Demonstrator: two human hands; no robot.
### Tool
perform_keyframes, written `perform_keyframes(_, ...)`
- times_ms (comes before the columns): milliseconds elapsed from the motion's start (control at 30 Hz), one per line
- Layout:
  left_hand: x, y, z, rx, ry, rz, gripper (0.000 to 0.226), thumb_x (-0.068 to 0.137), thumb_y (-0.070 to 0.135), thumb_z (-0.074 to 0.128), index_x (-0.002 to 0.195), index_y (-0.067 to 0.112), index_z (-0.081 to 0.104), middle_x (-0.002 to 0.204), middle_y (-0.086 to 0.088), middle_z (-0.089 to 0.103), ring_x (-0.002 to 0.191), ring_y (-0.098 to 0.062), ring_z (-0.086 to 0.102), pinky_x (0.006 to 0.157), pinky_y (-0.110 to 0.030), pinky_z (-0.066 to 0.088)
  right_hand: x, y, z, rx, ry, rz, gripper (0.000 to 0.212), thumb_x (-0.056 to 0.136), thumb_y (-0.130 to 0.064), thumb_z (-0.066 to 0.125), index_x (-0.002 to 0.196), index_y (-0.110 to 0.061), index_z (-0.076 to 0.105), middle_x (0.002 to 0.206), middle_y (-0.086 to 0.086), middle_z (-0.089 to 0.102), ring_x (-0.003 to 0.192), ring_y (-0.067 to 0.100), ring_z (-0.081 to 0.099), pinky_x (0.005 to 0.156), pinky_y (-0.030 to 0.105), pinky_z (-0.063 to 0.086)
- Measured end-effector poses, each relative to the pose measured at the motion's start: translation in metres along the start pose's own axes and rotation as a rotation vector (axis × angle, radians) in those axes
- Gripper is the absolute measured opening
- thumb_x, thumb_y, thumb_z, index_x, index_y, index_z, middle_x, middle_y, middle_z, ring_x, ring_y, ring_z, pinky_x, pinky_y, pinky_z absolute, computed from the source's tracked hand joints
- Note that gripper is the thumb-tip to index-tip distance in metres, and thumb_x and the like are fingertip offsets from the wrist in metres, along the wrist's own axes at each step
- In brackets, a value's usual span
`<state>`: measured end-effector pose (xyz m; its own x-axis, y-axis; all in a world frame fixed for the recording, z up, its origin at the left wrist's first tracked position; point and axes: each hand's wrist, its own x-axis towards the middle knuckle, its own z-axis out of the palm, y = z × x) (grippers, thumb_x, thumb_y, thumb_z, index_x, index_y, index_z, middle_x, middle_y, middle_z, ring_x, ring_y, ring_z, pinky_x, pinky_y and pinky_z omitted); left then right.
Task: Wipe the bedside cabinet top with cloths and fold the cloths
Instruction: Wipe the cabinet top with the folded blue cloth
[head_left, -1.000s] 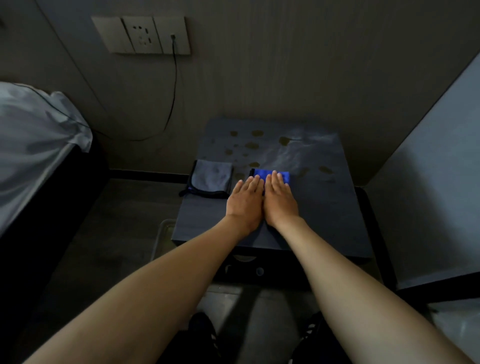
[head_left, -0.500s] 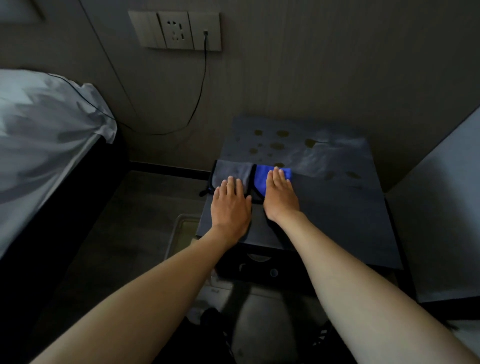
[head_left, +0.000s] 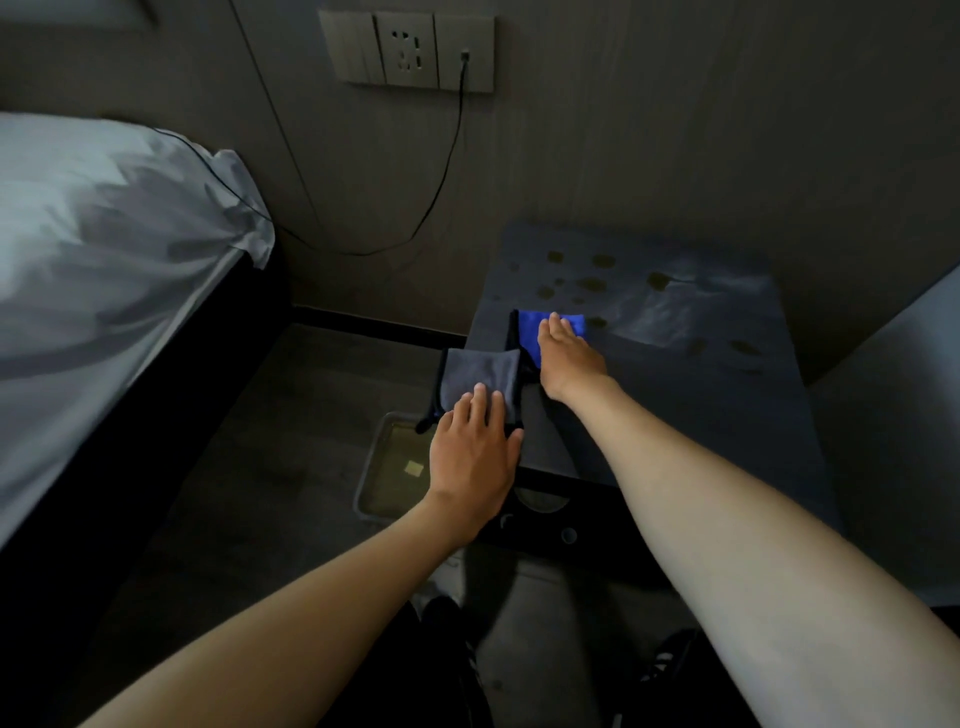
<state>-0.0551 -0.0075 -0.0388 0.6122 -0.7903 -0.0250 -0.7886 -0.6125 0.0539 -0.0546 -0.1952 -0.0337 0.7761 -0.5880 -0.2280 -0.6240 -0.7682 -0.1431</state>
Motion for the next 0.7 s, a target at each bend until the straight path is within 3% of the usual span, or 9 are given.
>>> perform_keyframes(133, -0.015, -0.009, -0.002, -0.003, -0.003, 0.035, 0.06, 0.103, 0.048, 0.022, 0.153, 0.015, 0.021, 0.16, -0.01, 0.02, 0.146, -0.025, 0.022, 0.115, -0.038, 0.027, 0.006, -0.015, -0.009, -0.057, -0.024, -0.017, 0.067, 0.097, -0.004, 0.044, 0.155, -0.008, 0.012, 0.165, 0.004, 0.003, 0.151, 0.022, 0.01, 0.115, 0.043, 0.028)
perform_keyframes(233, -0.02, -0.014, -0.002, -0.027, -0.017, 0.057, 0.059, 0.102, 0.048, 0.022, 0.153, 0.017, 0.021, 0.159, -0.008, 0.021, 0.144, -0.025, 0.024, 0.114, -0.038, 0.029, 0.011, -0.027, -0.016, -0.128, 0.006, -0.03, 0.058, 0.095, -0.01, 0.05, 0.149, -0.004, 0.028, 0.156, 0.011, 0.029, 0.138, 0.03, 0.04, 0.103, 0.044, 0.041)
perform_keyframes(300, -0.02, -0.019, -0.003, -0.048, -0.002, 0.079, 0.055, 0.102, 0.047, 0.024, 0.15, 0.019, 0.028, 0.156, -0.007, 0.027, 0.14, -0.025, 0.031, 0.11, -0.039, 0.035, 0.014, -0.035, -0.021, -0.174, 0.017, -0.05, 0.051, 0.095, -0.012, 0.052, 0.143, -0.003, 0.038, 0.146, 0.013, 0.044, 0.128, 0.032, 0.051, 0.097, 0.041, 0.045)
perform_keyframes(400, -0.006, -0.031, -0.009, -0.107, 0.093, 0.112, 0.038, 0.1, 0.036, 0.032, 0.128, 0.021, 0.053, 0.132, -0.003, 0.052, 0.117, -0.024, 0.05, 0.093, -0.038, 0.046, 0.018, -0.044, -0.026, -0.217, 0.059, -0.083, 0.035, 0.096, -0.014, 0.055, 0.13, -0.007, 0.054, 0.135, 0.013, 0.055, 0.125, 0.032, 0.053, 0.097, 0.038, 0.044)
perform_keyframes(500, 0.033, -0.05, -0.019, -0.184, 0.171, 0.081, 0.025, 0.091, 0.021, 0.044, 0.111, 0.017, 0.059, 0.112, -0.004, 0.057, 0.102, -0.027, 0.055, 0.08, -0.039, 0.047, 0.022, -0.048, -0.027, -0.213, 0.09, -0.086, 0.032, 0.093, -0.02, 0.062, 0.123, -0.012, 0.061, 0.13, 0.013, 0.06, 0.121, 0.033, 0.057, 0.094, 0.036, 0.046)
perform_keyframes(567, 0.064, -0.06, -0.023, -0.231, 0.127, 0.075, 0.036, 0.089, 0.017, 0.048, 0.124, 0.013, 0.056, 0.13, -0.006, 0.055, 0.117, -0.029, 0.052, 0.09, -0.039, 0.044, 0.025, -0.049, -0.028, -0.195, 0.091, -0.085, 0.03, 0.092, -0.025, 0.063, 0.119, -0.014, 0.064, 0.127, 0.014, 0.062, 0.119, 0.033, 0.058, 0.091, 0.035, 0.047)
perform_keyframes(633, 0.089, -0.066, -0.024, -0.247, 0.01, 0.099, 0.052, 0.092, 0.015, 0.047, 0.144, 0.011, 0.043, 0.152, -0.005, 0.038, 0.138, -0.024, 0.037, 0.11, -0.036, 0.035, 0.027, -0.05, -0.028, -0.191, 0.101, -0.087, 0.028, 0.092, -0.026, 0.062, 0.118, -0.014, 0.065, 0.126, 0.014, 0.063, 0.118, 0.034, 0.058, 0.09, 0.035, 0.048)
perform_keyframes(700, 0.104, -0.07, -0.026, -0.251, -0.069, 0.15, 0.055, 0.093, 0.013, 0.045, 0.148, 0.012, 0.038, 0.155, -0.006, 0.033, 0.142, -0.024, 0.031, 0.115, -0.037, 0.029, 0.029, -0.053, -0.027, -0.186, 0.111, -0.097, 0.028, 0.093, -0.028, 0.061, 0.116, -0.014, 0.066, 0.124, 0.014, 0.063, 0.118, 0.034, 0.058, 0.089, 0.035, 0.048)
